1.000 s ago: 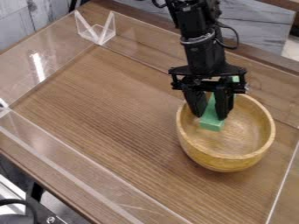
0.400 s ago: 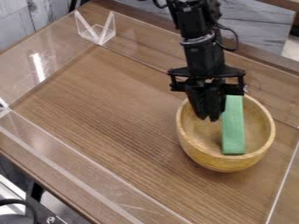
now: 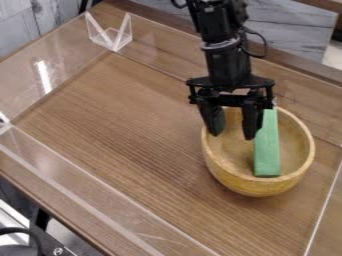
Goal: Put the green block in the brown bowl
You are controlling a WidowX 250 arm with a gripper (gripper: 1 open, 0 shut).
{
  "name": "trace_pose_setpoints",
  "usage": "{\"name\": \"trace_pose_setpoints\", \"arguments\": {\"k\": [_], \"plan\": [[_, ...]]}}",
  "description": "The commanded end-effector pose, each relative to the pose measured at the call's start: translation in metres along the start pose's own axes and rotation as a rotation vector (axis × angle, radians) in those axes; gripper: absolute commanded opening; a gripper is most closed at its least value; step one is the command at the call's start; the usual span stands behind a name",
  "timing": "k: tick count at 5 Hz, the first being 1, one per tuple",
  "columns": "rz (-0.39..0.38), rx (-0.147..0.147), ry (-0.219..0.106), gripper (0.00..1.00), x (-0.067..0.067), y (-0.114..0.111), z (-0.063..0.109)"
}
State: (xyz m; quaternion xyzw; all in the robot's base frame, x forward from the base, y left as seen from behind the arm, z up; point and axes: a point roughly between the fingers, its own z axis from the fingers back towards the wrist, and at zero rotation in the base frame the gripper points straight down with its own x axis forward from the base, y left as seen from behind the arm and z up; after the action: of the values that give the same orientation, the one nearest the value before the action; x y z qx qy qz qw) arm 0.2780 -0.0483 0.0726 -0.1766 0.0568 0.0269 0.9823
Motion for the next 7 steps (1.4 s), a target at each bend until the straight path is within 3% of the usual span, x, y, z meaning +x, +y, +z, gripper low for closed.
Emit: {"name": "trace_pose_setpoints", "arguments": {"k": [1,5,7], "plan": [[-0.015,0.013,-0.06,1.0,0.008,0.003,0.025],[0.019,0.078,-0.073,1.0,0.009,0.059,0.07],[0.015,0.131,-0.117,1.0,0.011,0.114,0.107]]}}
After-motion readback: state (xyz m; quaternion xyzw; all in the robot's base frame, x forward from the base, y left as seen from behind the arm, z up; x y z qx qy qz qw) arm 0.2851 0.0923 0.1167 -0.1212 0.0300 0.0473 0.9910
